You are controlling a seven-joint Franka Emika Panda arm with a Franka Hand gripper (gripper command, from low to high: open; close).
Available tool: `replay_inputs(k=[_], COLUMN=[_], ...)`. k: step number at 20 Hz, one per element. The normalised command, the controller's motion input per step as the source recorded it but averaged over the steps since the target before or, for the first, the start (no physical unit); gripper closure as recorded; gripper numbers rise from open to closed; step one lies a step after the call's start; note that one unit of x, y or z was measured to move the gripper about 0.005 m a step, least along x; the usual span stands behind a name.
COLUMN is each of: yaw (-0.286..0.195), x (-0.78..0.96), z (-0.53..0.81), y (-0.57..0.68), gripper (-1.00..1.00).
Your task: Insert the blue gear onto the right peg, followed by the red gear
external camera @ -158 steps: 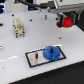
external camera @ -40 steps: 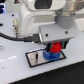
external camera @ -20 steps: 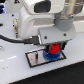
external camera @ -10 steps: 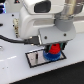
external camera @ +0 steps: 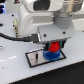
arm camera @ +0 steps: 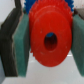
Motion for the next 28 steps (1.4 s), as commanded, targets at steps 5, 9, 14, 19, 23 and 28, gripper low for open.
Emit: replay_inputs(k=[5,9,14,19,23,28], yaw=[0.000,0.000,0.000,0.000,0.000,0.000], x=[0.22,0.24,0.10,0.07,0.07,0.01], z=[-0.03,0.00,-0.16,-0.20,-0.06,0.14], y=[-0.02,-0.01,-0.01,0.01,0.03,0.01], gripper=[1.00,1.00,1.00,1.00,1.00,-1.00])
